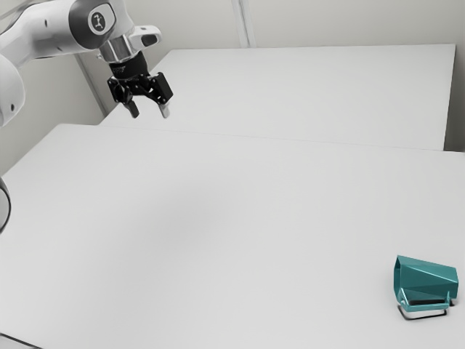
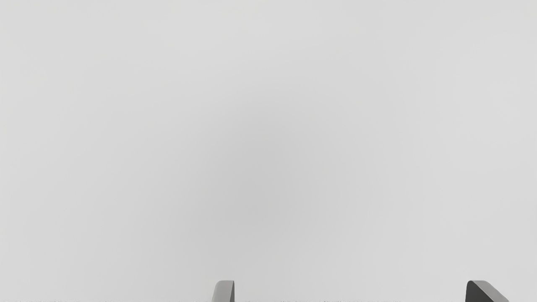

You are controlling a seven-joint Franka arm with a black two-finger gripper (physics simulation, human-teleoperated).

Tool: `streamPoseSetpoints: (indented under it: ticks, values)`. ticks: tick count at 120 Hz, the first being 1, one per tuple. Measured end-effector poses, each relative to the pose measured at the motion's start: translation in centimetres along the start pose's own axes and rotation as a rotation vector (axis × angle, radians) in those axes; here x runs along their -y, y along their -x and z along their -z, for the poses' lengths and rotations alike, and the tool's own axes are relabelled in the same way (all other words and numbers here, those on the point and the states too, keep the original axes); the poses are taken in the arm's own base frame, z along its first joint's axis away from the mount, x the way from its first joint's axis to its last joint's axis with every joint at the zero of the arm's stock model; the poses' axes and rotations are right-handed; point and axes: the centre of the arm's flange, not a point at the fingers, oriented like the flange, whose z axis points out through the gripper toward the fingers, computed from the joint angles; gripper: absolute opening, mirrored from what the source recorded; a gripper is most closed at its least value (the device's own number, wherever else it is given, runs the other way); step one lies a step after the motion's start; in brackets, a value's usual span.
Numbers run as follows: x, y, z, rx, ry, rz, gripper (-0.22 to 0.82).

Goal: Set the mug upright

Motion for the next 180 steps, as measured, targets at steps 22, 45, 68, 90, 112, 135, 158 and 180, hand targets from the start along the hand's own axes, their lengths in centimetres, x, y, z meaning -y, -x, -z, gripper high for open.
streamPoseSetpoints:
  ticks: [22,45,68,90,112,135,158,180]
  values:
    - [-0.1,0.1,0.0,0.008,0.005,0.000,0.60]
    - [-2.8,0.4,-1.9,0.051,0.031,-0.045,0.60]
    - [-9.1,0.1,-6.4,0.104,0.204,-0.105,0.60]
    - [-16.4,2.4,-10.3,0.091,0.345,-0.154,0.60]
    - [-23.8,4.8,-12.8,0.003,0.411,-0.199,0.60]
    - [-28.0,6.8,-17.2,-0.014,0.493,-0.160,0.60]
    - [-34.9,8.6,-21.9,-0.017,0.552,-0.173,0.60]
    - [-38.2,9.3,-25.1,-0.026,0.601,-0.126,0.60]
